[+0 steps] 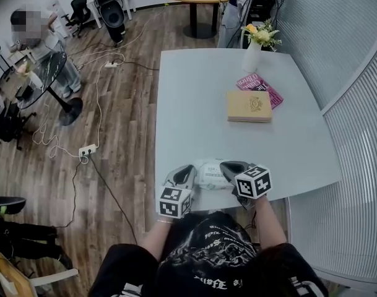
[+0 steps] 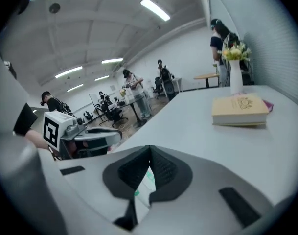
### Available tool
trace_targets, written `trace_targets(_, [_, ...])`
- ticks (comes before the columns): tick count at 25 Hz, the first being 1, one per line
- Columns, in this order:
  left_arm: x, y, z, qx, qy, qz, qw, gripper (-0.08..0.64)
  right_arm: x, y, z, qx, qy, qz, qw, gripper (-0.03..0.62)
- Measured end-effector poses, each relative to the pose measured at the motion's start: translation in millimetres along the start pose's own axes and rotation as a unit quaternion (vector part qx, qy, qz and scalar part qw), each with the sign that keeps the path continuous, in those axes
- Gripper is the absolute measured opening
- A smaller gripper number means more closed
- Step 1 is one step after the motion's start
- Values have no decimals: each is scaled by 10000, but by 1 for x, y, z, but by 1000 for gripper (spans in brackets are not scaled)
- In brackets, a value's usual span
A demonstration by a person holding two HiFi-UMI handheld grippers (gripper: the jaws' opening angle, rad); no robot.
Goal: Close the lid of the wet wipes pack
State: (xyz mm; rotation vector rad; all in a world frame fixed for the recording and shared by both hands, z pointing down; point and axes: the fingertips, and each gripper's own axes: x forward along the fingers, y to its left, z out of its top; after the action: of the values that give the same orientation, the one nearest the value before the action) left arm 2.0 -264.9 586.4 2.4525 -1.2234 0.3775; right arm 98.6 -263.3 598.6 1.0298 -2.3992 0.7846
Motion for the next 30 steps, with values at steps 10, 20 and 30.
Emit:
trace_targets(10, [-66,-8,77,526,-1288,160,9901,12,-77,3,37,-858,-1736,-1757,9652,-2])
trace_targets(20, [-86,-9,68,660,-1286,332,9889,12,-92,-7,28,-658,-2117,-2467,9434,-2])
trace_targets(30, [-84,-10,65,684,-1256,351,9891,12,-90,-7,30,-788,-2064,-2570,9408,-2])
